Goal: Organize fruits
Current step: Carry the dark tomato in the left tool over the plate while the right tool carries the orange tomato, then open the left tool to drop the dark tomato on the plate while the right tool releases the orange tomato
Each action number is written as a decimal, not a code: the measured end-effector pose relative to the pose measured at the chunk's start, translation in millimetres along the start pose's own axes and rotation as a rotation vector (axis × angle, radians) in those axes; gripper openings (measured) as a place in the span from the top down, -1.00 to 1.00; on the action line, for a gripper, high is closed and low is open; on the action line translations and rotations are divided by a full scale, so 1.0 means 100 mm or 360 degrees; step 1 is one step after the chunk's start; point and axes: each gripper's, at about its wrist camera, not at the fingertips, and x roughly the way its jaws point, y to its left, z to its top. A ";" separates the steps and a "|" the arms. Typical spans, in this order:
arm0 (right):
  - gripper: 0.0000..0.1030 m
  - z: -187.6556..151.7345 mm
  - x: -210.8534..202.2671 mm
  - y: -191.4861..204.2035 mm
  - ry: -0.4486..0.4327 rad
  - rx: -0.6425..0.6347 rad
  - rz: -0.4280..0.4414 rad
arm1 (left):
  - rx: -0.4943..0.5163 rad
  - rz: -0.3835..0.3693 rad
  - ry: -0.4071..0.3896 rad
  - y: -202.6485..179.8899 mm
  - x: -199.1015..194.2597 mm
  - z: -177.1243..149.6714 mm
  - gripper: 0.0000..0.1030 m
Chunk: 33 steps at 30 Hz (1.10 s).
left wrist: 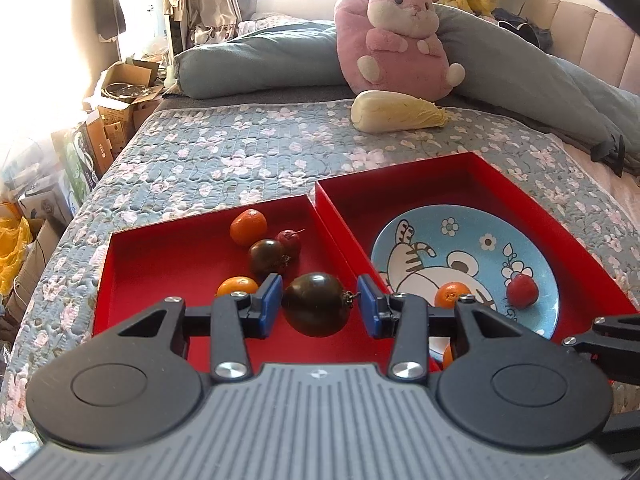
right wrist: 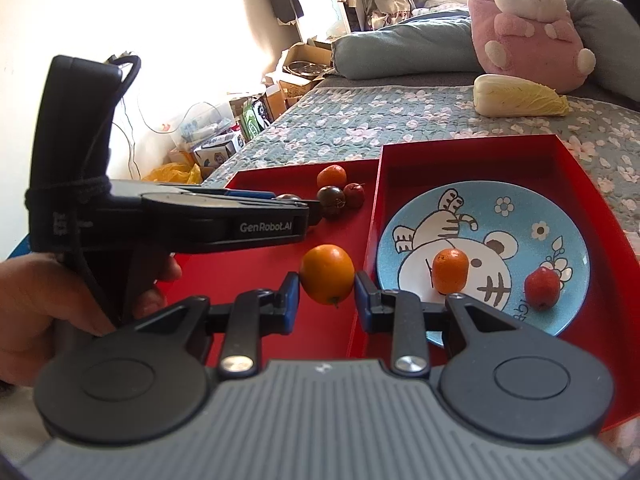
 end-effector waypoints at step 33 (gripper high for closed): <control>0.36 -0.19 -0.04 -0.77 0.0046 0.0166 -0.0226 | 0.0181 -0.0308 -0.0004 -0.95 0.67 0.16 0.07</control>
